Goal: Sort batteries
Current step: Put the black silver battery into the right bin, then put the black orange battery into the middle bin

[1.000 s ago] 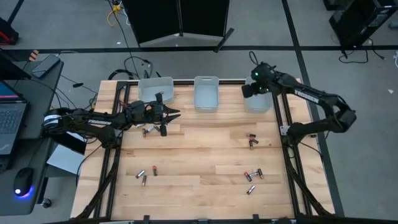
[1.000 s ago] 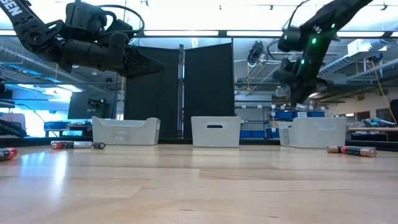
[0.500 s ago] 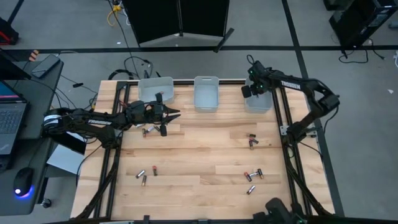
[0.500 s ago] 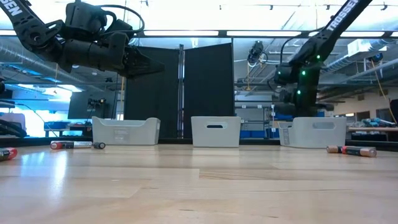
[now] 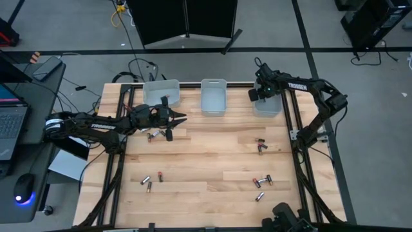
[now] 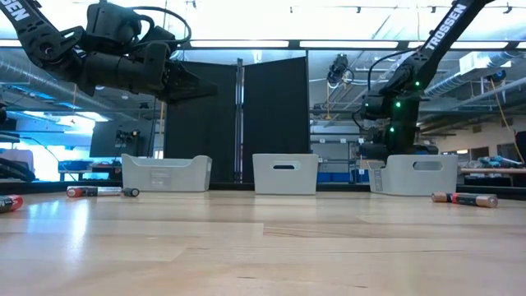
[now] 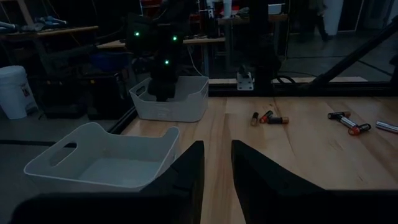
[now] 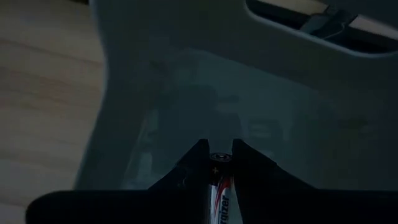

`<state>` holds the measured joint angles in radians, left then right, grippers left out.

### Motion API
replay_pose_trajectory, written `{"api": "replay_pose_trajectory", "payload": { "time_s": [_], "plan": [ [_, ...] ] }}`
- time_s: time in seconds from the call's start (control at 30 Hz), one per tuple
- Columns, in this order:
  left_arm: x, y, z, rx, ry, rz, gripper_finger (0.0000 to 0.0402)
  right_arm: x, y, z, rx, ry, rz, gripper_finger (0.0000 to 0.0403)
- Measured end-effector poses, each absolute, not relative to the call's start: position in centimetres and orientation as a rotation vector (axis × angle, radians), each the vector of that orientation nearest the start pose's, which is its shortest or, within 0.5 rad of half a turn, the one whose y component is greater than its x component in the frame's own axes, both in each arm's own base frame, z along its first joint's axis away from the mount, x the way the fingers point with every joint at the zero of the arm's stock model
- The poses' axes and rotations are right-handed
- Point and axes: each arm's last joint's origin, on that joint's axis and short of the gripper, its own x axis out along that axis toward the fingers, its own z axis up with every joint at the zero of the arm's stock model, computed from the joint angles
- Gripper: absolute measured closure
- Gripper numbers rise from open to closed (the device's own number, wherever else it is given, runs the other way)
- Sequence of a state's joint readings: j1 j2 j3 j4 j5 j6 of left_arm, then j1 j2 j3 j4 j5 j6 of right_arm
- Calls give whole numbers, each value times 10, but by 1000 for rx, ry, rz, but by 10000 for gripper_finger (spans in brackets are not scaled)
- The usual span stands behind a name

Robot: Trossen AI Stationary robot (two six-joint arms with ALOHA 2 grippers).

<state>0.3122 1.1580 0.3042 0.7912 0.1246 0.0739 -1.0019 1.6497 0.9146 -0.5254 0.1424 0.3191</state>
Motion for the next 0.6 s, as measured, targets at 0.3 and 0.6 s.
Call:
{"api": "replay_pose_trajectory", "payload": {
  "time_s": [0.3, 0.6],
  "plan": [
    [207, 63, 194, 60, 67, 185, 315, 158, -247, 155, 798, 1045, -1170, 290],
    [207, 63, 194, 61, 65, 185, 315, 158, -231, 179, 712, 1074, -1111, 291]
  ]
}}
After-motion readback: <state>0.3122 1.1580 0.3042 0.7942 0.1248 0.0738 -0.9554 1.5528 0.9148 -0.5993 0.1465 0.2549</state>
